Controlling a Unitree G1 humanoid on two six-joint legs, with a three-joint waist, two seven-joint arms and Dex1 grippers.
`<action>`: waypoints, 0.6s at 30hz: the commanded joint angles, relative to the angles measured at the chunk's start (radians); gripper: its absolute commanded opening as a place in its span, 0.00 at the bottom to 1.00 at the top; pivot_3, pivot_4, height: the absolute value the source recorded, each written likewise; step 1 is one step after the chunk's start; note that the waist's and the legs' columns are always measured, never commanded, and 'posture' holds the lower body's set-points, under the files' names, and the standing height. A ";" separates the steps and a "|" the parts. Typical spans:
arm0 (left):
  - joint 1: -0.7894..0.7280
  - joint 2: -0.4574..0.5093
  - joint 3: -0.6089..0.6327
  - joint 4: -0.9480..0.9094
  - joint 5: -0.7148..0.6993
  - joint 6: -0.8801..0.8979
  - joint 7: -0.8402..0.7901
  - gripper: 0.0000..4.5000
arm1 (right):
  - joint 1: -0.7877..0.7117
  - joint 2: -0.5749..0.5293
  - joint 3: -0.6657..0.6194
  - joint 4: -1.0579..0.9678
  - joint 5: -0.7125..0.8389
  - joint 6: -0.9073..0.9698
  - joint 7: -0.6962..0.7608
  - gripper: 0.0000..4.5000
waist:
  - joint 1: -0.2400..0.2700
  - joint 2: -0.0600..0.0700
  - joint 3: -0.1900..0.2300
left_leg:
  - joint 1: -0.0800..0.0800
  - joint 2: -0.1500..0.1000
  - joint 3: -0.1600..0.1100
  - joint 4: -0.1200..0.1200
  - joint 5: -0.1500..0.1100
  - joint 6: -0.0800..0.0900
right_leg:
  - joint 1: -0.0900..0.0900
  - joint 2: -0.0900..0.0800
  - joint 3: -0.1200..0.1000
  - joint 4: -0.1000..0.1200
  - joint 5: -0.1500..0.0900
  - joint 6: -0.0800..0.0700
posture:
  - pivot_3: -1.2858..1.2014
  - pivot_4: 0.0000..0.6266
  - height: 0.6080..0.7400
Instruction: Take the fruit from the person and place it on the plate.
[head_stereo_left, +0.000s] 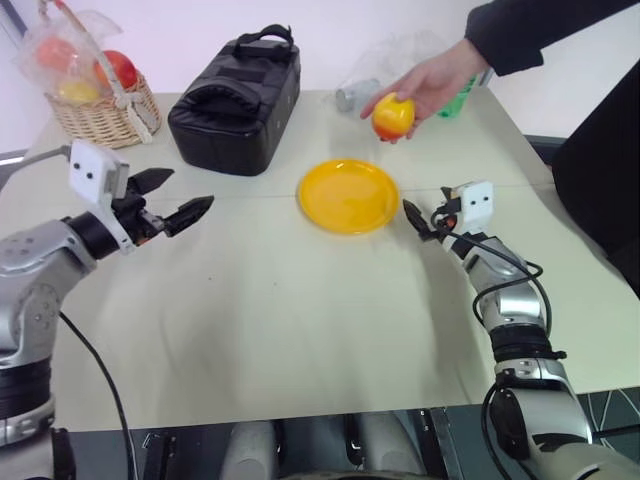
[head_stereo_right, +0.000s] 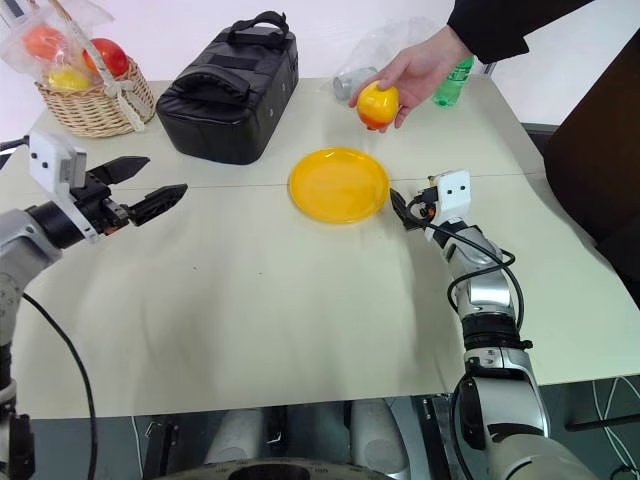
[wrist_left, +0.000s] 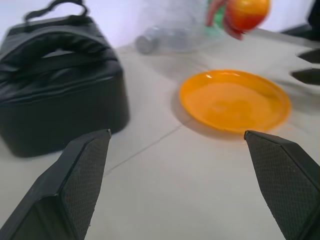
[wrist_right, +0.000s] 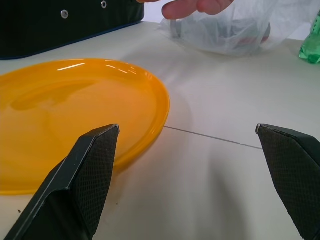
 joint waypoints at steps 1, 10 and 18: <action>-0.020 0.038 -0.002 -0.033 -0.053 0.045 -0.054 1.00 | -0.027 -0.004 -0.006 -0.023 -0.004 -0.014 -0.006 1.00 | 0.000 0.000 0.000 | 0.000 0.000 0.000 0.000 0.000 0.000 | 0.000 0.000 0.000 0.000 0.000 0.000 | 0.52 0.24 1.00; -0.099 0.062 -0.105 -0.031 -0.093 0.119 -0.158 1.00 | -0.196 0.006 0.099 -0.202 -0.067 0.228 -0.046 1.00 | -0.001 0.002 0.001 | 0.000 0.001 0.000 0.000 0.000 0.000 | -0.001 0.001 0.000 0.001 0.000 0.000 | 0.52 0.24 1.00; -0.099 0.041 -0.111 -0.045 -0.083 0.114 -0.124 1.00 | -0.302 0.031 0.096 -0.112 -0.069 0.222 -0.052 1.00 | 0.002 0.001 0.001 | -0.001 0.000 0.000 0.000 0.000 0.000 | -0.001 0.000 0.000 0.000 0.000 0.000 | 0.52 0.24 1.00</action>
